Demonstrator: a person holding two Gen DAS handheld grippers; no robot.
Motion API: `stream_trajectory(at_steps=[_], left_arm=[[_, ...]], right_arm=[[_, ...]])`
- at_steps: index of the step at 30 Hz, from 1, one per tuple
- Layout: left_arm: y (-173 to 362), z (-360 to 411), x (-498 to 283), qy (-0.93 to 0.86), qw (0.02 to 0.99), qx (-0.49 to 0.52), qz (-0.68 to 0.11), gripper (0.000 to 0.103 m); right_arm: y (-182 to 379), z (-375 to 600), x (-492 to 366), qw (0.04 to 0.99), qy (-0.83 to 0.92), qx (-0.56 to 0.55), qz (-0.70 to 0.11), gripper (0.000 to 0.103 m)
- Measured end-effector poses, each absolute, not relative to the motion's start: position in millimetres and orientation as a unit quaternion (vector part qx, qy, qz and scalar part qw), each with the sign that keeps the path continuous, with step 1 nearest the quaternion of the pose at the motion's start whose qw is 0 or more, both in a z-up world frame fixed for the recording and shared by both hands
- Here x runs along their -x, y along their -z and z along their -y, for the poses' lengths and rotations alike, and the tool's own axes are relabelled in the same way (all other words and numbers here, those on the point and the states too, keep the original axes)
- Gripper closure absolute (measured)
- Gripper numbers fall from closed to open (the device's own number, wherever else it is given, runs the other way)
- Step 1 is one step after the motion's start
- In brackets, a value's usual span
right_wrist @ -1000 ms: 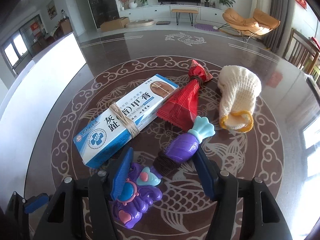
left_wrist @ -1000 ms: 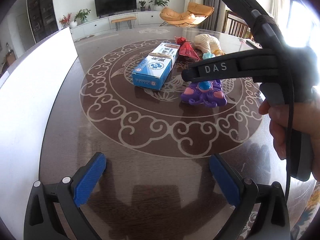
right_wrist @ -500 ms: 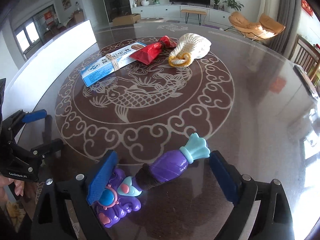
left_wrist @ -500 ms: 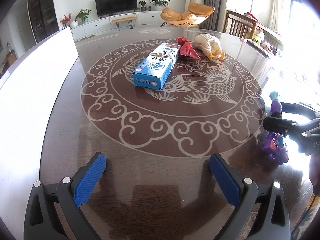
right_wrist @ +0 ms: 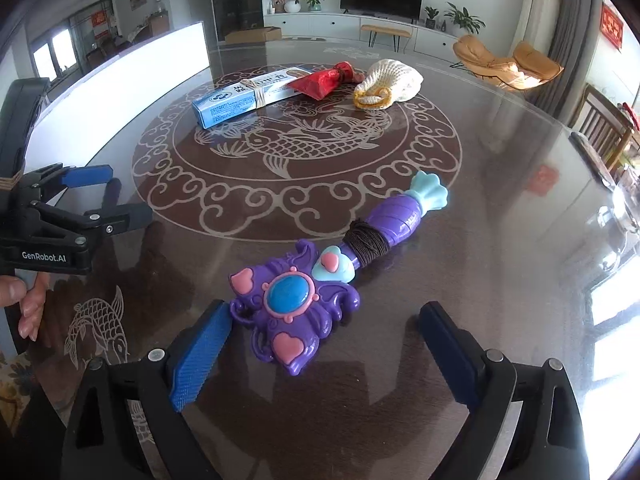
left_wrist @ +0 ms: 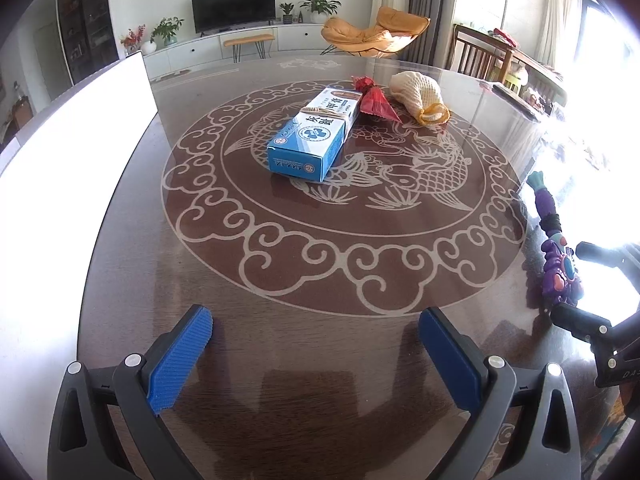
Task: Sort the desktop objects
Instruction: 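Grasp the purple toy wand with the right tool and lift it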
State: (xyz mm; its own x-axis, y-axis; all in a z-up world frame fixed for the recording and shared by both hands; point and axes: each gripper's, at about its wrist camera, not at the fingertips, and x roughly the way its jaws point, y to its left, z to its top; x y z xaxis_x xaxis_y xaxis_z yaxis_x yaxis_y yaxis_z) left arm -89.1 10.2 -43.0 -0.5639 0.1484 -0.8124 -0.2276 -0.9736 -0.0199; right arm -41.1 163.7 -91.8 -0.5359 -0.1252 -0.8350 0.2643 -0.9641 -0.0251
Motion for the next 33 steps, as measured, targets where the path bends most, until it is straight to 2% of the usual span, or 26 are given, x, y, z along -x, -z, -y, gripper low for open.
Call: stream_trajectory(at_steps=[7,14,22,26,33], left_arm=[[43,-10,90,-0.883,0.107,0.455,-0.043,0.000],[43,-10,89,-0.883,0.104,0.455,-0.045,0.000],[45,-12,90,-0.883,0.102,0.456,-0.051,0.000],[45,-12,90,-0.882,0.102,0.456,-0.051,0.000],[45,-12,89,-0.882,0.103,0.457,-0.051,0.000]], right_arm=[[81,-171,36,0.115,0.879,-0.460,-0.044,0.007],[94,-156,65,0.035,0.889,-0.457,-0.025,0.005],[95,-189,56,0.040,0.890,-0.453,-0.025,0.006],[96,-205,59,0.056,0.886,-0.459,-0.031,0.000],[97,-204,60,0.058,0.887,-0.457,-0.035,0.000]])
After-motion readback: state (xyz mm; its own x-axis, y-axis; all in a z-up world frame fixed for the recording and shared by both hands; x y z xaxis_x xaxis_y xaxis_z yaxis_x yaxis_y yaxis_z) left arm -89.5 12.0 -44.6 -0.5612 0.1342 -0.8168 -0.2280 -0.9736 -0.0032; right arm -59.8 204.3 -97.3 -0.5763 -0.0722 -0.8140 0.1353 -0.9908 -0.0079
